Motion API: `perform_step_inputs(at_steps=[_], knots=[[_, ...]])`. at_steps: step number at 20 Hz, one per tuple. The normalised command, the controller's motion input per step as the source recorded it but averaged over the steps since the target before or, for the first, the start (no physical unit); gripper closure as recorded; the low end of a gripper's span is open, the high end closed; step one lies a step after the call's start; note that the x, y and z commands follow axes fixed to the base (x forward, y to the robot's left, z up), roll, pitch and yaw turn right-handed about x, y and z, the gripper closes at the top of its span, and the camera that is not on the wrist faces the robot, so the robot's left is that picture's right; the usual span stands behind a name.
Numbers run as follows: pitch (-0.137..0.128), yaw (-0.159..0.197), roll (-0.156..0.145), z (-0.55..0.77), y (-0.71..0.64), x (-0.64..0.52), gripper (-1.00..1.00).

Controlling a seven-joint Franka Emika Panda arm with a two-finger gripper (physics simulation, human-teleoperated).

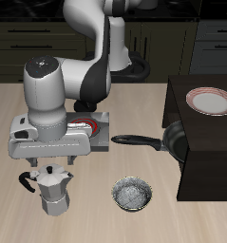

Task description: Place the frypan on the top layer of the shelf and place the moka pot on the stove

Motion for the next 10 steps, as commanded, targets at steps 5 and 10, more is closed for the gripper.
perform_step_inputs(at_steps=[5, 10], knots=[[0.006, -0.007, -0.018, -0.02, -0.07, 0.06, -1.00], [0.014, 0.000, 0.012, -0.13, 0.05, 0.01, -1.00]])
